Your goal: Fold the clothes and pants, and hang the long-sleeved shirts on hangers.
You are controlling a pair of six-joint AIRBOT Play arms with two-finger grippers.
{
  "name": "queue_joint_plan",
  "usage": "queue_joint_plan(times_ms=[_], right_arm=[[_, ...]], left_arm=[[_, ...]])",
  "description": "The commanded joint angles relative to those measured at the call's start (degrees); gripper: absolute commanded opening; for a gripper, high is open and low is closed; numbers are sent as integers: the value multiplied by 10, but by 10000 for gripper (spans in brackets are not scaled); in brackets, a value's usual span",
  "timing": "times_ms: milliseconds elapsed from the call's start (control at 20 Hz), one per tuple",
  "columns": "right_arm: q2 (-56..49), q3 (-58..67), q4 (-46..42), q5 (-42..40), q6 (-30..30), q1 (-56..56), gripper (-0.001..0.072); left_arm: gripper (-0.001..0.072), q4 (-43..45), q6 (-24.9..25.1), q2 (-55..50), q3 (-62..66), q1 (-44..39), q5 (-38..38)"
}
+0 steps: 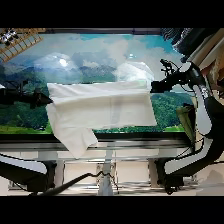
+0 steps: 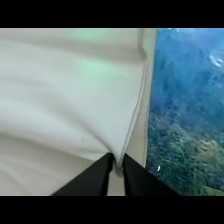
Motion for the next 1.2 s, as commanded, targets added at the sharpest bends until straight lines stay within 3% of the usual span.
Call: queue_joint_plan(times_ms=[0, 100, 250, 550, 800, 850, 950, 1150], right_arm=[[0, 0, -13, 84, 10, 0, 443], [0, -2, -42, 128, 21, -12, 451], [27, -60, -22, 137, 22, -65, 444], [104, -255, 19, 98, -68, -177, 444], [105, -306, 44, 60, -132, -193, 443], [105, -315, 56, 52, -142, -193, 443], [105, -326, 63, 47, -157, -193, 443], [104, -328, 63, 52, -158, -193, 443]], left_arm=[[382, 20, -12, 3, 1, 0, -33], [381, 60, -30, 27, -1, 5, -51], [380, 155, -46, 121, -62, 14, 6], [380, 146, -29, 341, -391, 19, 113], [380, 146, -27, 434, -470, 19, 115], [390, 145, -27, 439, -469, 18, 113], [537, 142, -28, 439, -470, 6, 111], [538, 143, -38, 439, -472, -53, 116]])
